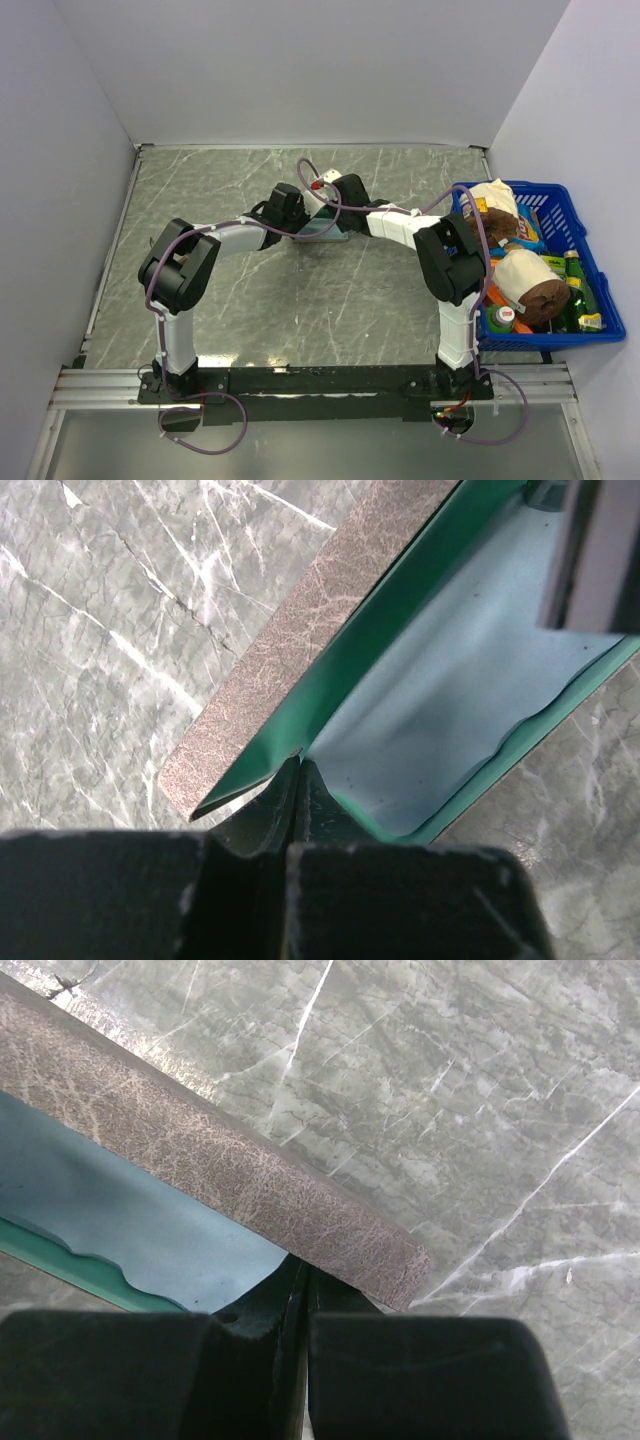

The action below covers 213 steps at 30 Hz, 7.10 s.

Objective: Organize the sunglasses
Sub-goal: Place the folded cleaning cloth at the center of the board, then pick up the sunglasses from the center of the board, then close the right temple of the sunglasses at the center of the board.

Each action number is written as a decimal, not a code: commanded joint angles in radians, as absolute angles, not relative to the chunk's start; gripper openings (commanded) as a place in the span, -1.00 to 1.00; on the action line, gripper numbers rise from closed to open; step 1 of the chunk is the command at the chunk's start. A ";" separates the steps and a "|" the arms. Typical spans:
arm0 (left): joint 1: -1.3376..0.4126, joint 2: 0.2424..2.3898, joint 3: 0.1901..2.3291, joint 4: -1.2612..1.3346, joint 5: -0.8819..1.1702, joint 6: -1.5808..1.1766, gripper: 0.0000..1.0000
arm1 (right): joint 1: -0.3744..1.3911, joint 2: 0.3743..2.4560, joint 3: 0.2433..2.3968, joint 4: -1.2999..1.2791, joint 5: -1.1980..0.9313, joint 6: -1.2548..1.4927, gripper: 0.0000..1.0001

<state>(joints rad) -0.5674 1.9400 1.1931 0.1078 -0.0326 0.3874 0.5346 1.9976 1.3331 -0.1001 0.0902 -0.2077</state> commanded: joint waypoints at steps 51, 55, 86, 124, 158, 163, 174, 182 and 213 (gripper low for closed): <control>-0.049 1.384 0.934 -0.294 0.126 0.498 0.93 | 0.561 1.373 1.203 -0.582 -0.150 -0.416 1.00; -0.002 1.423 0.951 -0.374 0.117 0.554 0.93 | 0.561 1.397 1.189 -0.584 -0.147 -0.423 1.00; 0.069 1.648 0.976 -0.328 0.083 0.595 -0.84 | 0.563 1.410 1.161 -0.558 -0.184 -0.417 0.99; -0.843 1.482 1.336 -0.762 0.459 0.749 -0.92 | 0.342 1.436 1.167 -0.502 -0.170 -0.316 0.99; -0.973 1.667 1.476 -0.736 0.402 0.703 -0.92 | 0.503 1.529 1.192 -0.630 -0.592 -0.396 0.77; -0.974 1.663 1.473 -0.735 0.402 0.704 -0.92 | 0.512 1.534 1.204 -0.676 -0.692 -0.431 0.75; -0.979 1.658 1.460 -0.732 0.400 0.704 -0.92 | 0.514 1.499 1.204 -0.718 -0.831 -0.483 0.75; -0.988 1.646 1.447 -0.747 0.400 0.712 -0.92 | 0.468 1.447 1.224 -0.686 -0.661 -0.445 0.80; -1.224 1.802 1.588 -0.851 0.434 0.686 -0.92 | 0.307 1.367 1.098 -0.416 -0.575 -0.247 1.00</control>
